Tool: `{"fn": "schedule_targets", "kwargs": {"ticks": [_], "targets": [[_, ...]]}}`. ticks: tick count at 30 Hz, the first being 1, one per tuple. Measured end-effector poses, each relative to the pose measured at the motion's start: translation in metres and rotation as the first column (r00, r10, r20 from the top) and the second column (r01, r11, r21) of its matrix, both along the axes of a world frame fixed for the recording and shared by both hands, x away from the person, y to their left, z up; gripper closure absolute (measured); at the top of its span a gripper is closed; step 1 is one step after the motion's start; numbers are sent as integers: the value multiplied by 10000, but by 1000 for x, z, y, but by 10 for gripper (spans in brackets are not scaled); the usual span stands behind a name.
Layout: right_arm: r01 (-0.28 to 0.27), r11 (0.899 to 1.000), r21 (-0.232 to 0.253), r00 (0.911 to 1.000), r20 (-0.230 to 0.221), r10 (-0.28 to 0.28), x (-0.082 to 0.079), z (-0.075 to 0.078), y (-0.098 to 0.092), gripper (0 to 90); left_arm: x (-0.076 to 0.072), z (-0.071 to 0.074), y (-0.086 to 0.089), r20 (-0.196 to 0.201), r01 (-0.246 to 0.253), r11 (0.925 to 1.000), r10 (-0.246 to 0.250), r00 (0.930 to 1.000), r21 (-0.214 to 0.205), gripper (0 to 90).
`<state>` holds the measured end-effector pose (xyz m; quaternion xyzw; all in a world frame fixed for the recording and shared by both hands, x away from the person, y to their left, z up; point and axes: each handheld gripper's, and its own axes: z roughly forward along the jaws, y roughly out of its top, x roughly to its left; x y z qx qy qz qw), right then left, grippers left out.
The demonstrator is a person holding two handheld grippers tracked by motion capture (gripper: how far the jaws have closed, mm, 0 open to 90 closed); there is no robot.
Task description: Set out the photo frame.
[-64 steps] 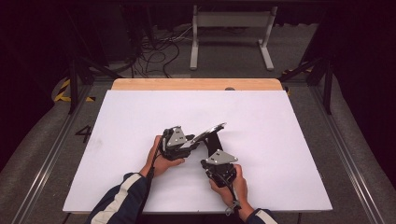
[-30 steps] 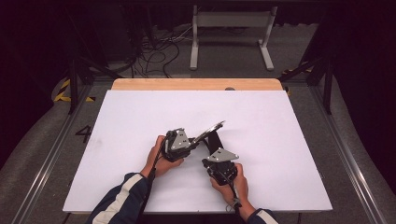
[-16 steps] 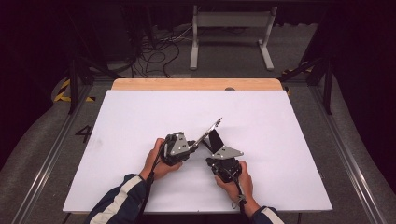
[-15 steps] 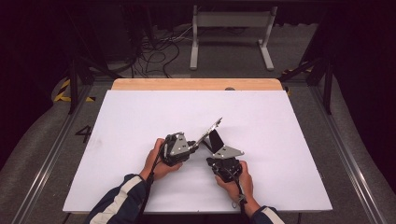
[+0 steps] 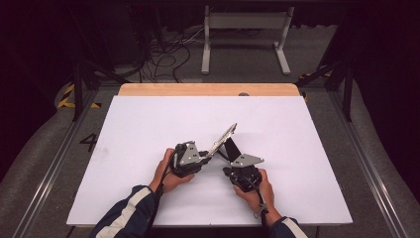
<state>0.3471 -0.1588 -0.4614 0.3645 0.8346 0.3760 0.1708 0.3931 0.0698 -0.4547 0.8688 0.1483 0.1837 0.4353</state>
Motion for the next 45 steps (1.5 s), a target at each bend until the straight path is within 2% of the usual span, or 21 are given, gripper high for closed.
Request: {"fn": "schedule_targets", "kwargs": {"ticks": [2, 6, 8, 10, 14, 17, 19, 22, 24, 27, 29, 31, 34, 40, 45], "targets": [[-101, 9999, 9, 9999, 84, 101, 0, 0, -3, 900, 0, 0, -1, 28, 29, 10000, -29, 10000, 38, 756], [-147, 9997, 190, 9999, 28, 146, 1, 1, -8, 900, 0, -1, -1, -66, 15, 9999, -16, 10000, -144, 722], [-216, 9995, 230, 9998, 56, 215, 0, 3, -10, 900, 0, -1, -2, -88, -22, 9999, 21, 10000, -132, 669], [-217, 9994, 282, 9996, 177, 212, -1, 5, -11, 900, 0, 0, -3, -40, -32, 9997, 31, 10000, -225, 569], [-216, 9994, 288, 9992, 330, 206, -1, 9, -13, 896, -1, 2, -8, -21, 285, 9986, -286, 9996, -443, 508], [-189, 9992, 359, 9995, 272, 180, 0, 8, -14, 896, -1, 3, -9, -65, 556, 9955, -563, 9984, -767, 514], [-161, 9987, 491, 9994, 299, 147, 1, 7, -14, 895, 0, 4, -10, -43, 594, 9958, -599, 9982, -692, 512], [-406, 9977, 551, 9978, 548, 376, -1, 9, -11, 895, 3, 4, -9, -99, 558, 9934, -571, 9983, -1005, 515], [-470, 9980, 424, 9977, 505, 449, -2, 7, -7, 895, 3, 5, -8, -88, 627, 9918, -641, 9979, -1116, 546], [-395, 9989, 237, 9979, 528, 382, -1, 5, -4, 899, 2, 8, -7, 184, 683, 9924, -668, 9976, -1027, 650], [-203, 9995, 227, 9985, 504, 191, 0, 5, -6, 900, 2, 8, -5, 211, 703, 9904, -683, 9974, -1186, 702], [-194, 9987, 465, 9993, 341, 178, 1, 4, -8, 900, 2, 9, -4, 319, 917, 9903, -888, 9955, -1041, 706], [-172, 9994, 302, 9992, 366, 161, 1, 5, -7, 900, 0, 11, -5, 564, 908, 9928, -865, 9947, -779, 725], [-314, 9991, 274, 9992, 246, 307, 3, 4, -10, 900, -4, 12, -6, 454, 1101, 9914, -1070, 9932, -712, 716], [-335, 9990, 295, 9992, 224, 329, 3, 3, -13, 900, -6, 13, -7, 483, 1028, 9925, -997, 9938, -668, 715]]}}
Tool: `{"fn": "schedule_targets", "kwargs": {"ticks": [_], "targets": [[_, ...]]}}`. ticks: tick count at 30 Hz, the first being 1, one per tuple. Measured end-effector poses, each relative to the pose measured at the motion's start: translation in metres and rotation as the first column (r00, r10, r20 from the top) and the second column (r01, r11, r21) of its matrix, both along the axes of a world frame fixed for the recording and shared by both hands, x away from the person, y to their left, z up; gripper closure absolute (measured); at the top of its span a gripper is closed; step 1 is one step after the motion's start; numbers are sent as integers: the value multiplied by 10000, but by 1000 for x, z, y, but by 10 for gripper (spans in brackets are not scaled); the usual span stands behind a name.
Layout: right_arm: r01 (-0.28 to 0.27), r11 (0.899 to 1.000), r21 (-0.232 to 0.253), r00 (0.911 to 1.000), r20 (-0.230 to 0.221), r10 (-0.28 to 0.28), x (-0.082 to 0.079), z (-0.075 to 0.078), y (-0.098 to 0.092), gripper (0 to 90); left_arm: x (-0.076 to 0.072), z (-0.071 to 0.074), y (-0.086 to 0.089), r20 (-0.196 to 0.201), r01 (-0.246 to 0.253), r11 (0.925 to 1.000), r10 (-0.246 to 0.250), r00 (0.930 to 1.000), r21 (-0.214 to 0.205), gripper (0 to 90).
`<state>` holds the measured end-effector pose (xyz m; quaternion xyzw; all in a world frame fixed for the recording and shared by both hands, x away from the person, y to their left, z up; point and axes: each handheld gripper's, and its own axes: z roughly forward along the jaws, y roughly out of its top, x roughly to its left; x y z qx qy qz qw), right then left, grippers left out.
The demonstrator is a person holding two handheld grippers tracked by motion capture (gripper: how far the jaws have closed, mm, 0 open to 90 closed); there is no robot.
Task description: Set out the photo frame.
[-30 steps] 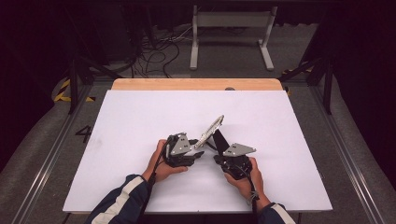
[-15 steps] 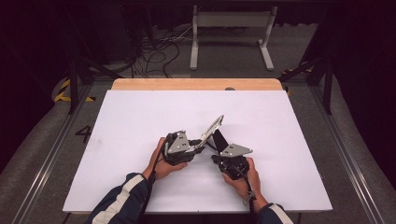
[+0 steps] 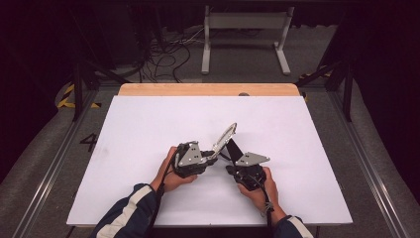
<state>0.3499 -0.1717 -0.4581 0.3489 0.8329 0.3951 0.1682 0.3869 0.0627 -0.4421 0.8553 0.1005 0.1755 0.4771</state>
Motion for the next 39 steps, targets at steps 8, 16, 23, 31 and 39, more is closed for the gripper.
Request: {"fn": "schedule_targets", "kwargs": {"ticks": [8, 16, 23, 31, 39], "targets": [[-72, 9999, 73, 9999, -128, 73, 3, 0, -5, 900, -7, 2, -4, 156, -222, 9995, 218, 9996, 246, 713], [-111, 9999, 80, 9996, -274, 113, 9, -1, -12, 900, -7, 0, -7, -5, -292, 9995, 292, 9996, 90, 698], [102, 9999, -14, 9996, -278, -102, 13, -1, -17, 900, -6, -1, -10, -148, -348, 9994, 348, 9993, -14, 688], [333, 9994, 55, 9988, -371, -331, 19, -3, -23, 900, -4, -2, -13, -234, -299, 9994, 295, 9993, -171, 680], [585, 9983, 37, 9973, -455, -583, 23, -3, -24, 900, -4, -2, -16, -242, -292, 9994, 288, 9993, -178, 673]]}}
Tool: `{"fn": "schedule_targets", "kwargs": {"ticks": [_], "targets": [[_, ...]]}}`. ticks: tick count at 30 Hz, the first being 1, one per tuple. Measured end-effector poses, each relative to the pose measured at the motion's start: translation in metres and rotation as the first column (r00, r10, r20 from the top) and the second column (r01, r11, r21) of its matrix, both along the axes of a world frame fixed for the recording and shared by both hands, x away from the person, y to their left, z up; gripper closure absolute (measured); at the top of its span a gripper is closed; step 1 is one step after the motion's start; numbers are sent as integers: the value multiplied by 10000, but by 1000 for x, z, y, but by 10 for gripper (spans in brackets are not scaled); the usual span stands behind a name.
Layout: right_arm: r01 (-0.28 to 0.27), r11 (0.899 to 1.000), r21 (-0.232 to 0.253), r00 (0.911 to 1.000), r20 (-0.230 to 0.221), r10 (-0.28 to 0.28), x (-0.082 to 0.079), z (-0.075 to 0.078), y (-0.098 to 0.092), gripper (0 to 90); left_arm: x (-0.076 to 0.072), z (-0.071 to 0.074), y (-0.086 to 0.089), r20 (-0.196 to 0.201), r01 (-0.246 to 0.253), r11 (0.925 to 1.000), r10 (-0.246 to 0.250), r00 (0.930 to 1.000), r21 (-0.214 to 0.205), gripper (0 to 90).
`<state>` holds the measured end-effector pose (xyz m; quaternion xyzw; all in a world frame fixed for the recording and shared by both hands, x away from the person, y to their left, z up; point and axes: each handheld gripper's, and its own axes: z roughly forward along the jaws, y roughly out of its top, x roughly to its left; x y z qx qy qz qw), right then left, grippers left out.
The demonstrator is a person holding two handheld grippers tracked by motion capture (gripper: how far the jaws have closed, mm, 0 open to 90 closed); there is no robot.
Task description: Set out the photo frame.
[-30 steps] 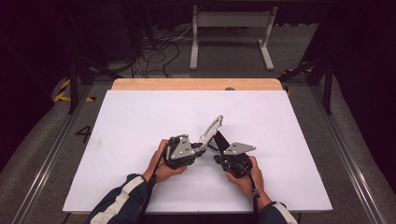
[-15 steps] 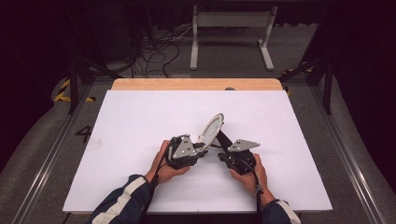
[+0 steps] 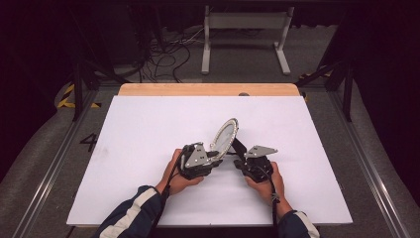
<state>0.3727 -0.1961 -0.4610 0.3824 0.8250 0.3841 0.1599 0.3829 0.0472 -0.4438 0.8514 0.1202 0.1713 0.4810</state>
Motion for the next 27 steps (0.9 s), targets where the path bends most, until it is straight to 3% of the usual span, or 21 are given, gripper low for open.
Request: {"fn": "schedule_targets", "kwargs": {"ticks": [9, 16, 22, 27], "targets": [[314, 9995, 34, 9995, -2, -314, 2, 0, -2, 900, -1, 4, 10, -184, 198, 9996, -202, 9996, -203, 653], [452, 9989, 133, 9989, -83, -451, 4, 0, -4, 900, -1, 8, 23, -186, 69, 9998, -72, 9998, -195, 642], [399, 9992, -81, 9990, 224, -398, -1, 0, -2, 849, -7, 12, 43, -122, -119, 9999, 120, 9999, 82, 594], [159, 9994, 305, 9987, 478, -173, -10, 2, 0, 792, -14, 11, 60, -143, -429, 9987, 433, 9990, 288, 523]]}}
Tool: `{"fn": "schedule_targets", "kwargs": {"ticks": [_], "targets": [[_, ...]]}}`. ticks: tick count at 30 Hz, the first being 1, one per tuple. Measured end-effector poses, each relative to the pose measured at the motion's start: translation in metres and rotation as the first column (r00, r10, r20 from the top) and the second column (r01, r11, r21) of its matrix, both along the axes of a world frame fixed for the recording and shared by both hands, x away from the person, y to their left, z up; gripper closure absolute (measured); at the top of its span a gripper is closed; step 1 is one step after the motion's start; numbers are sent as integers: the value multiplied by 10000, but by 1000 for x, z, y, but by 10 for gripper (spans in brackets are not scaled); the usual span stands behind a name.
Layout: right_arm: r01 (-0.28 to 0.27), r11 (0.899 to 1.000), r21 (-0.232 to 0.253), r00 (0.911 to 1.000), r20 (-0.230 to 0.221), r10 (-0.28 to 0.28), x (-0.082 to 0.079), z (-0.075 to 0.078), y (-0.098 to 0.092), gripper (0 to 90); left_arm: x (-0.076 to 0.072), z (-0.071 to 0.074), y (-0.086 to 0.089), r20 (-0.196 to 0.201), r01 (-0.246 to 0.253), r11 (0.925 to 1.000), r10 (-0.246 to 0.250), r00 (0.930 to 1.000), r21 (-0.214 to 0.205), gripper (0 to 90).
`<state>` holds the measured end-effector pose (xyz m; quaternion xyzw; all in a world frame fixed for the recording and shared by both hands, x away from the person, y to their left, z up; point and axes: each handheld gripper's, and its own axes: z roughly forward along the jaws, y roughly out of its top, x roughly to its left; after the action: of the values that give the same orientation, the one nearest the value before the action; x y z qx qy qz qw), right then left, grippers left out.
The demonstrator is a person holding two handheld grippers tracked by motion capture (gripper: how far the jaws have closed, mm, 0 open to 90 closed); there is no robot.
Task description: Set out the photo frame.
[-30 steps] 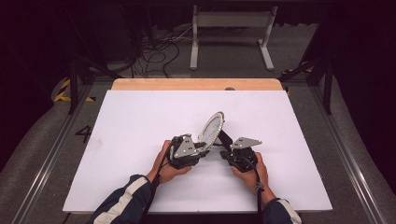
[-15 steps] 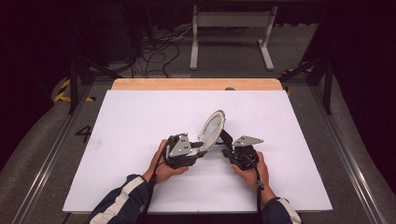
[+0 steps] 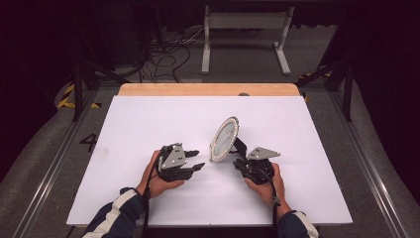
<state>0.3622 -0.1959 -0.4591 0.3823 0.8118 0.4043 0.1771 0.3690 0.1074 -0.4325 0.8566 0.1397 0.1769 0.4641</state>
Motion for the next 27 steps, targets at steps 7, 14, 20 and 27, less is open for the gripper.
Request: {"fn": "schedule_targets", "kwargs": {"ticks": [7, 14, 20, 27], "targets": [[-633, 9963, 578, 9966, 565, 600, -15, 10, 18, 659, -13, -13, 23, -165, -852, 9963, 853, 9962, 106, 332], [-139, 9898, 1418, 9984, 554, 61, -15, 17, 25, 492, -24, -19, 49, -581, -1494, 9884, 1507, 9869, 257, 204], [210, 9820, 1877, 9979, 556, -320, -8, 25, 32, 403, -32, -21, 61, -647, -1705, 9843, 1732, 9828, 452, 175], [837, 9786, 1877, 9940, 539, -953, 2, 27, 44, 376, -33, -24, 64, -761, -1778, 9824, 1819, 9804, 573, 165]]}}
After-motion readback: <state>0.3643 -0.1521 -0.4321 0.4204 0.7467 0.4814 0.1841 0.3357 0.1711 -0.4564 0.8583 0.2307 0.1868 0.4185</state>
